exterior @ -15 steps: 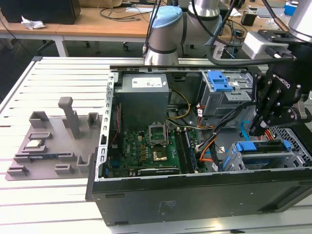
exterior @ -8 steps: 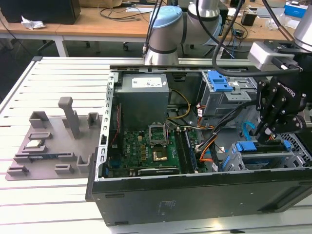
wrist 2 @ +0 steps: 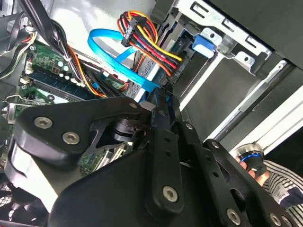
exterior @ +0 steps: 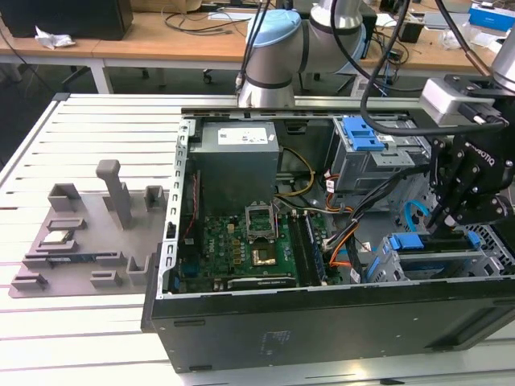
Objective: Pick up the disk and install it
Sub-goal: 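Insert the second disk wire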
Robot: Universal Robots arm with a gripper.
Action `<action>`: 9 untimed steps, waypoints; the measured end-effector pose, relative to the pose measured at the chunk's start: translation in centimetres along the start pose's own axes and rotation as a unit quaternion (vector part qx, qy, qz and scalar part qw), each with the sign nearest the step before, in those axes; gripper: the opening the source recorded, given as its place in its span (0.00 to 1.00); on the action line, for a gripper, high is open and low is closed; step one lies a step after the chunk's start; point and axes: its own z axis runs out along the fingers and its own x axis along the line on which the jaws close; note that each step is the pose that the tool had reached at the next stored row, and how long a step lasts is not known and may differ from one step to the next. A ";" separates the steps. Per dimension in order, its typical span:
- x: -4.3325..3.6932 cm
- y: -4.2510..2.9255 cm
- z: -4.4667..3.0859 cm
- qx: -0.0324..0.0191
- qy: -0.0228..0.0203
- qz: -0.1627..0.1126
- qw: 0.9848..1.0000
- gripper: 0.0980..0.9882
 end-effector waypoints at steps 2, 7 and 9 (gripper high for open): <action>-0.05 -0.05 0.08 0.000 0.000 0.000 1.000 0.07; -0.12 -0.11 0.33 0.000 0.000 -0.001 1.000 0.07; -0.13 -0.18 0.37 0.000 0.000 -0.001 1.000 0.07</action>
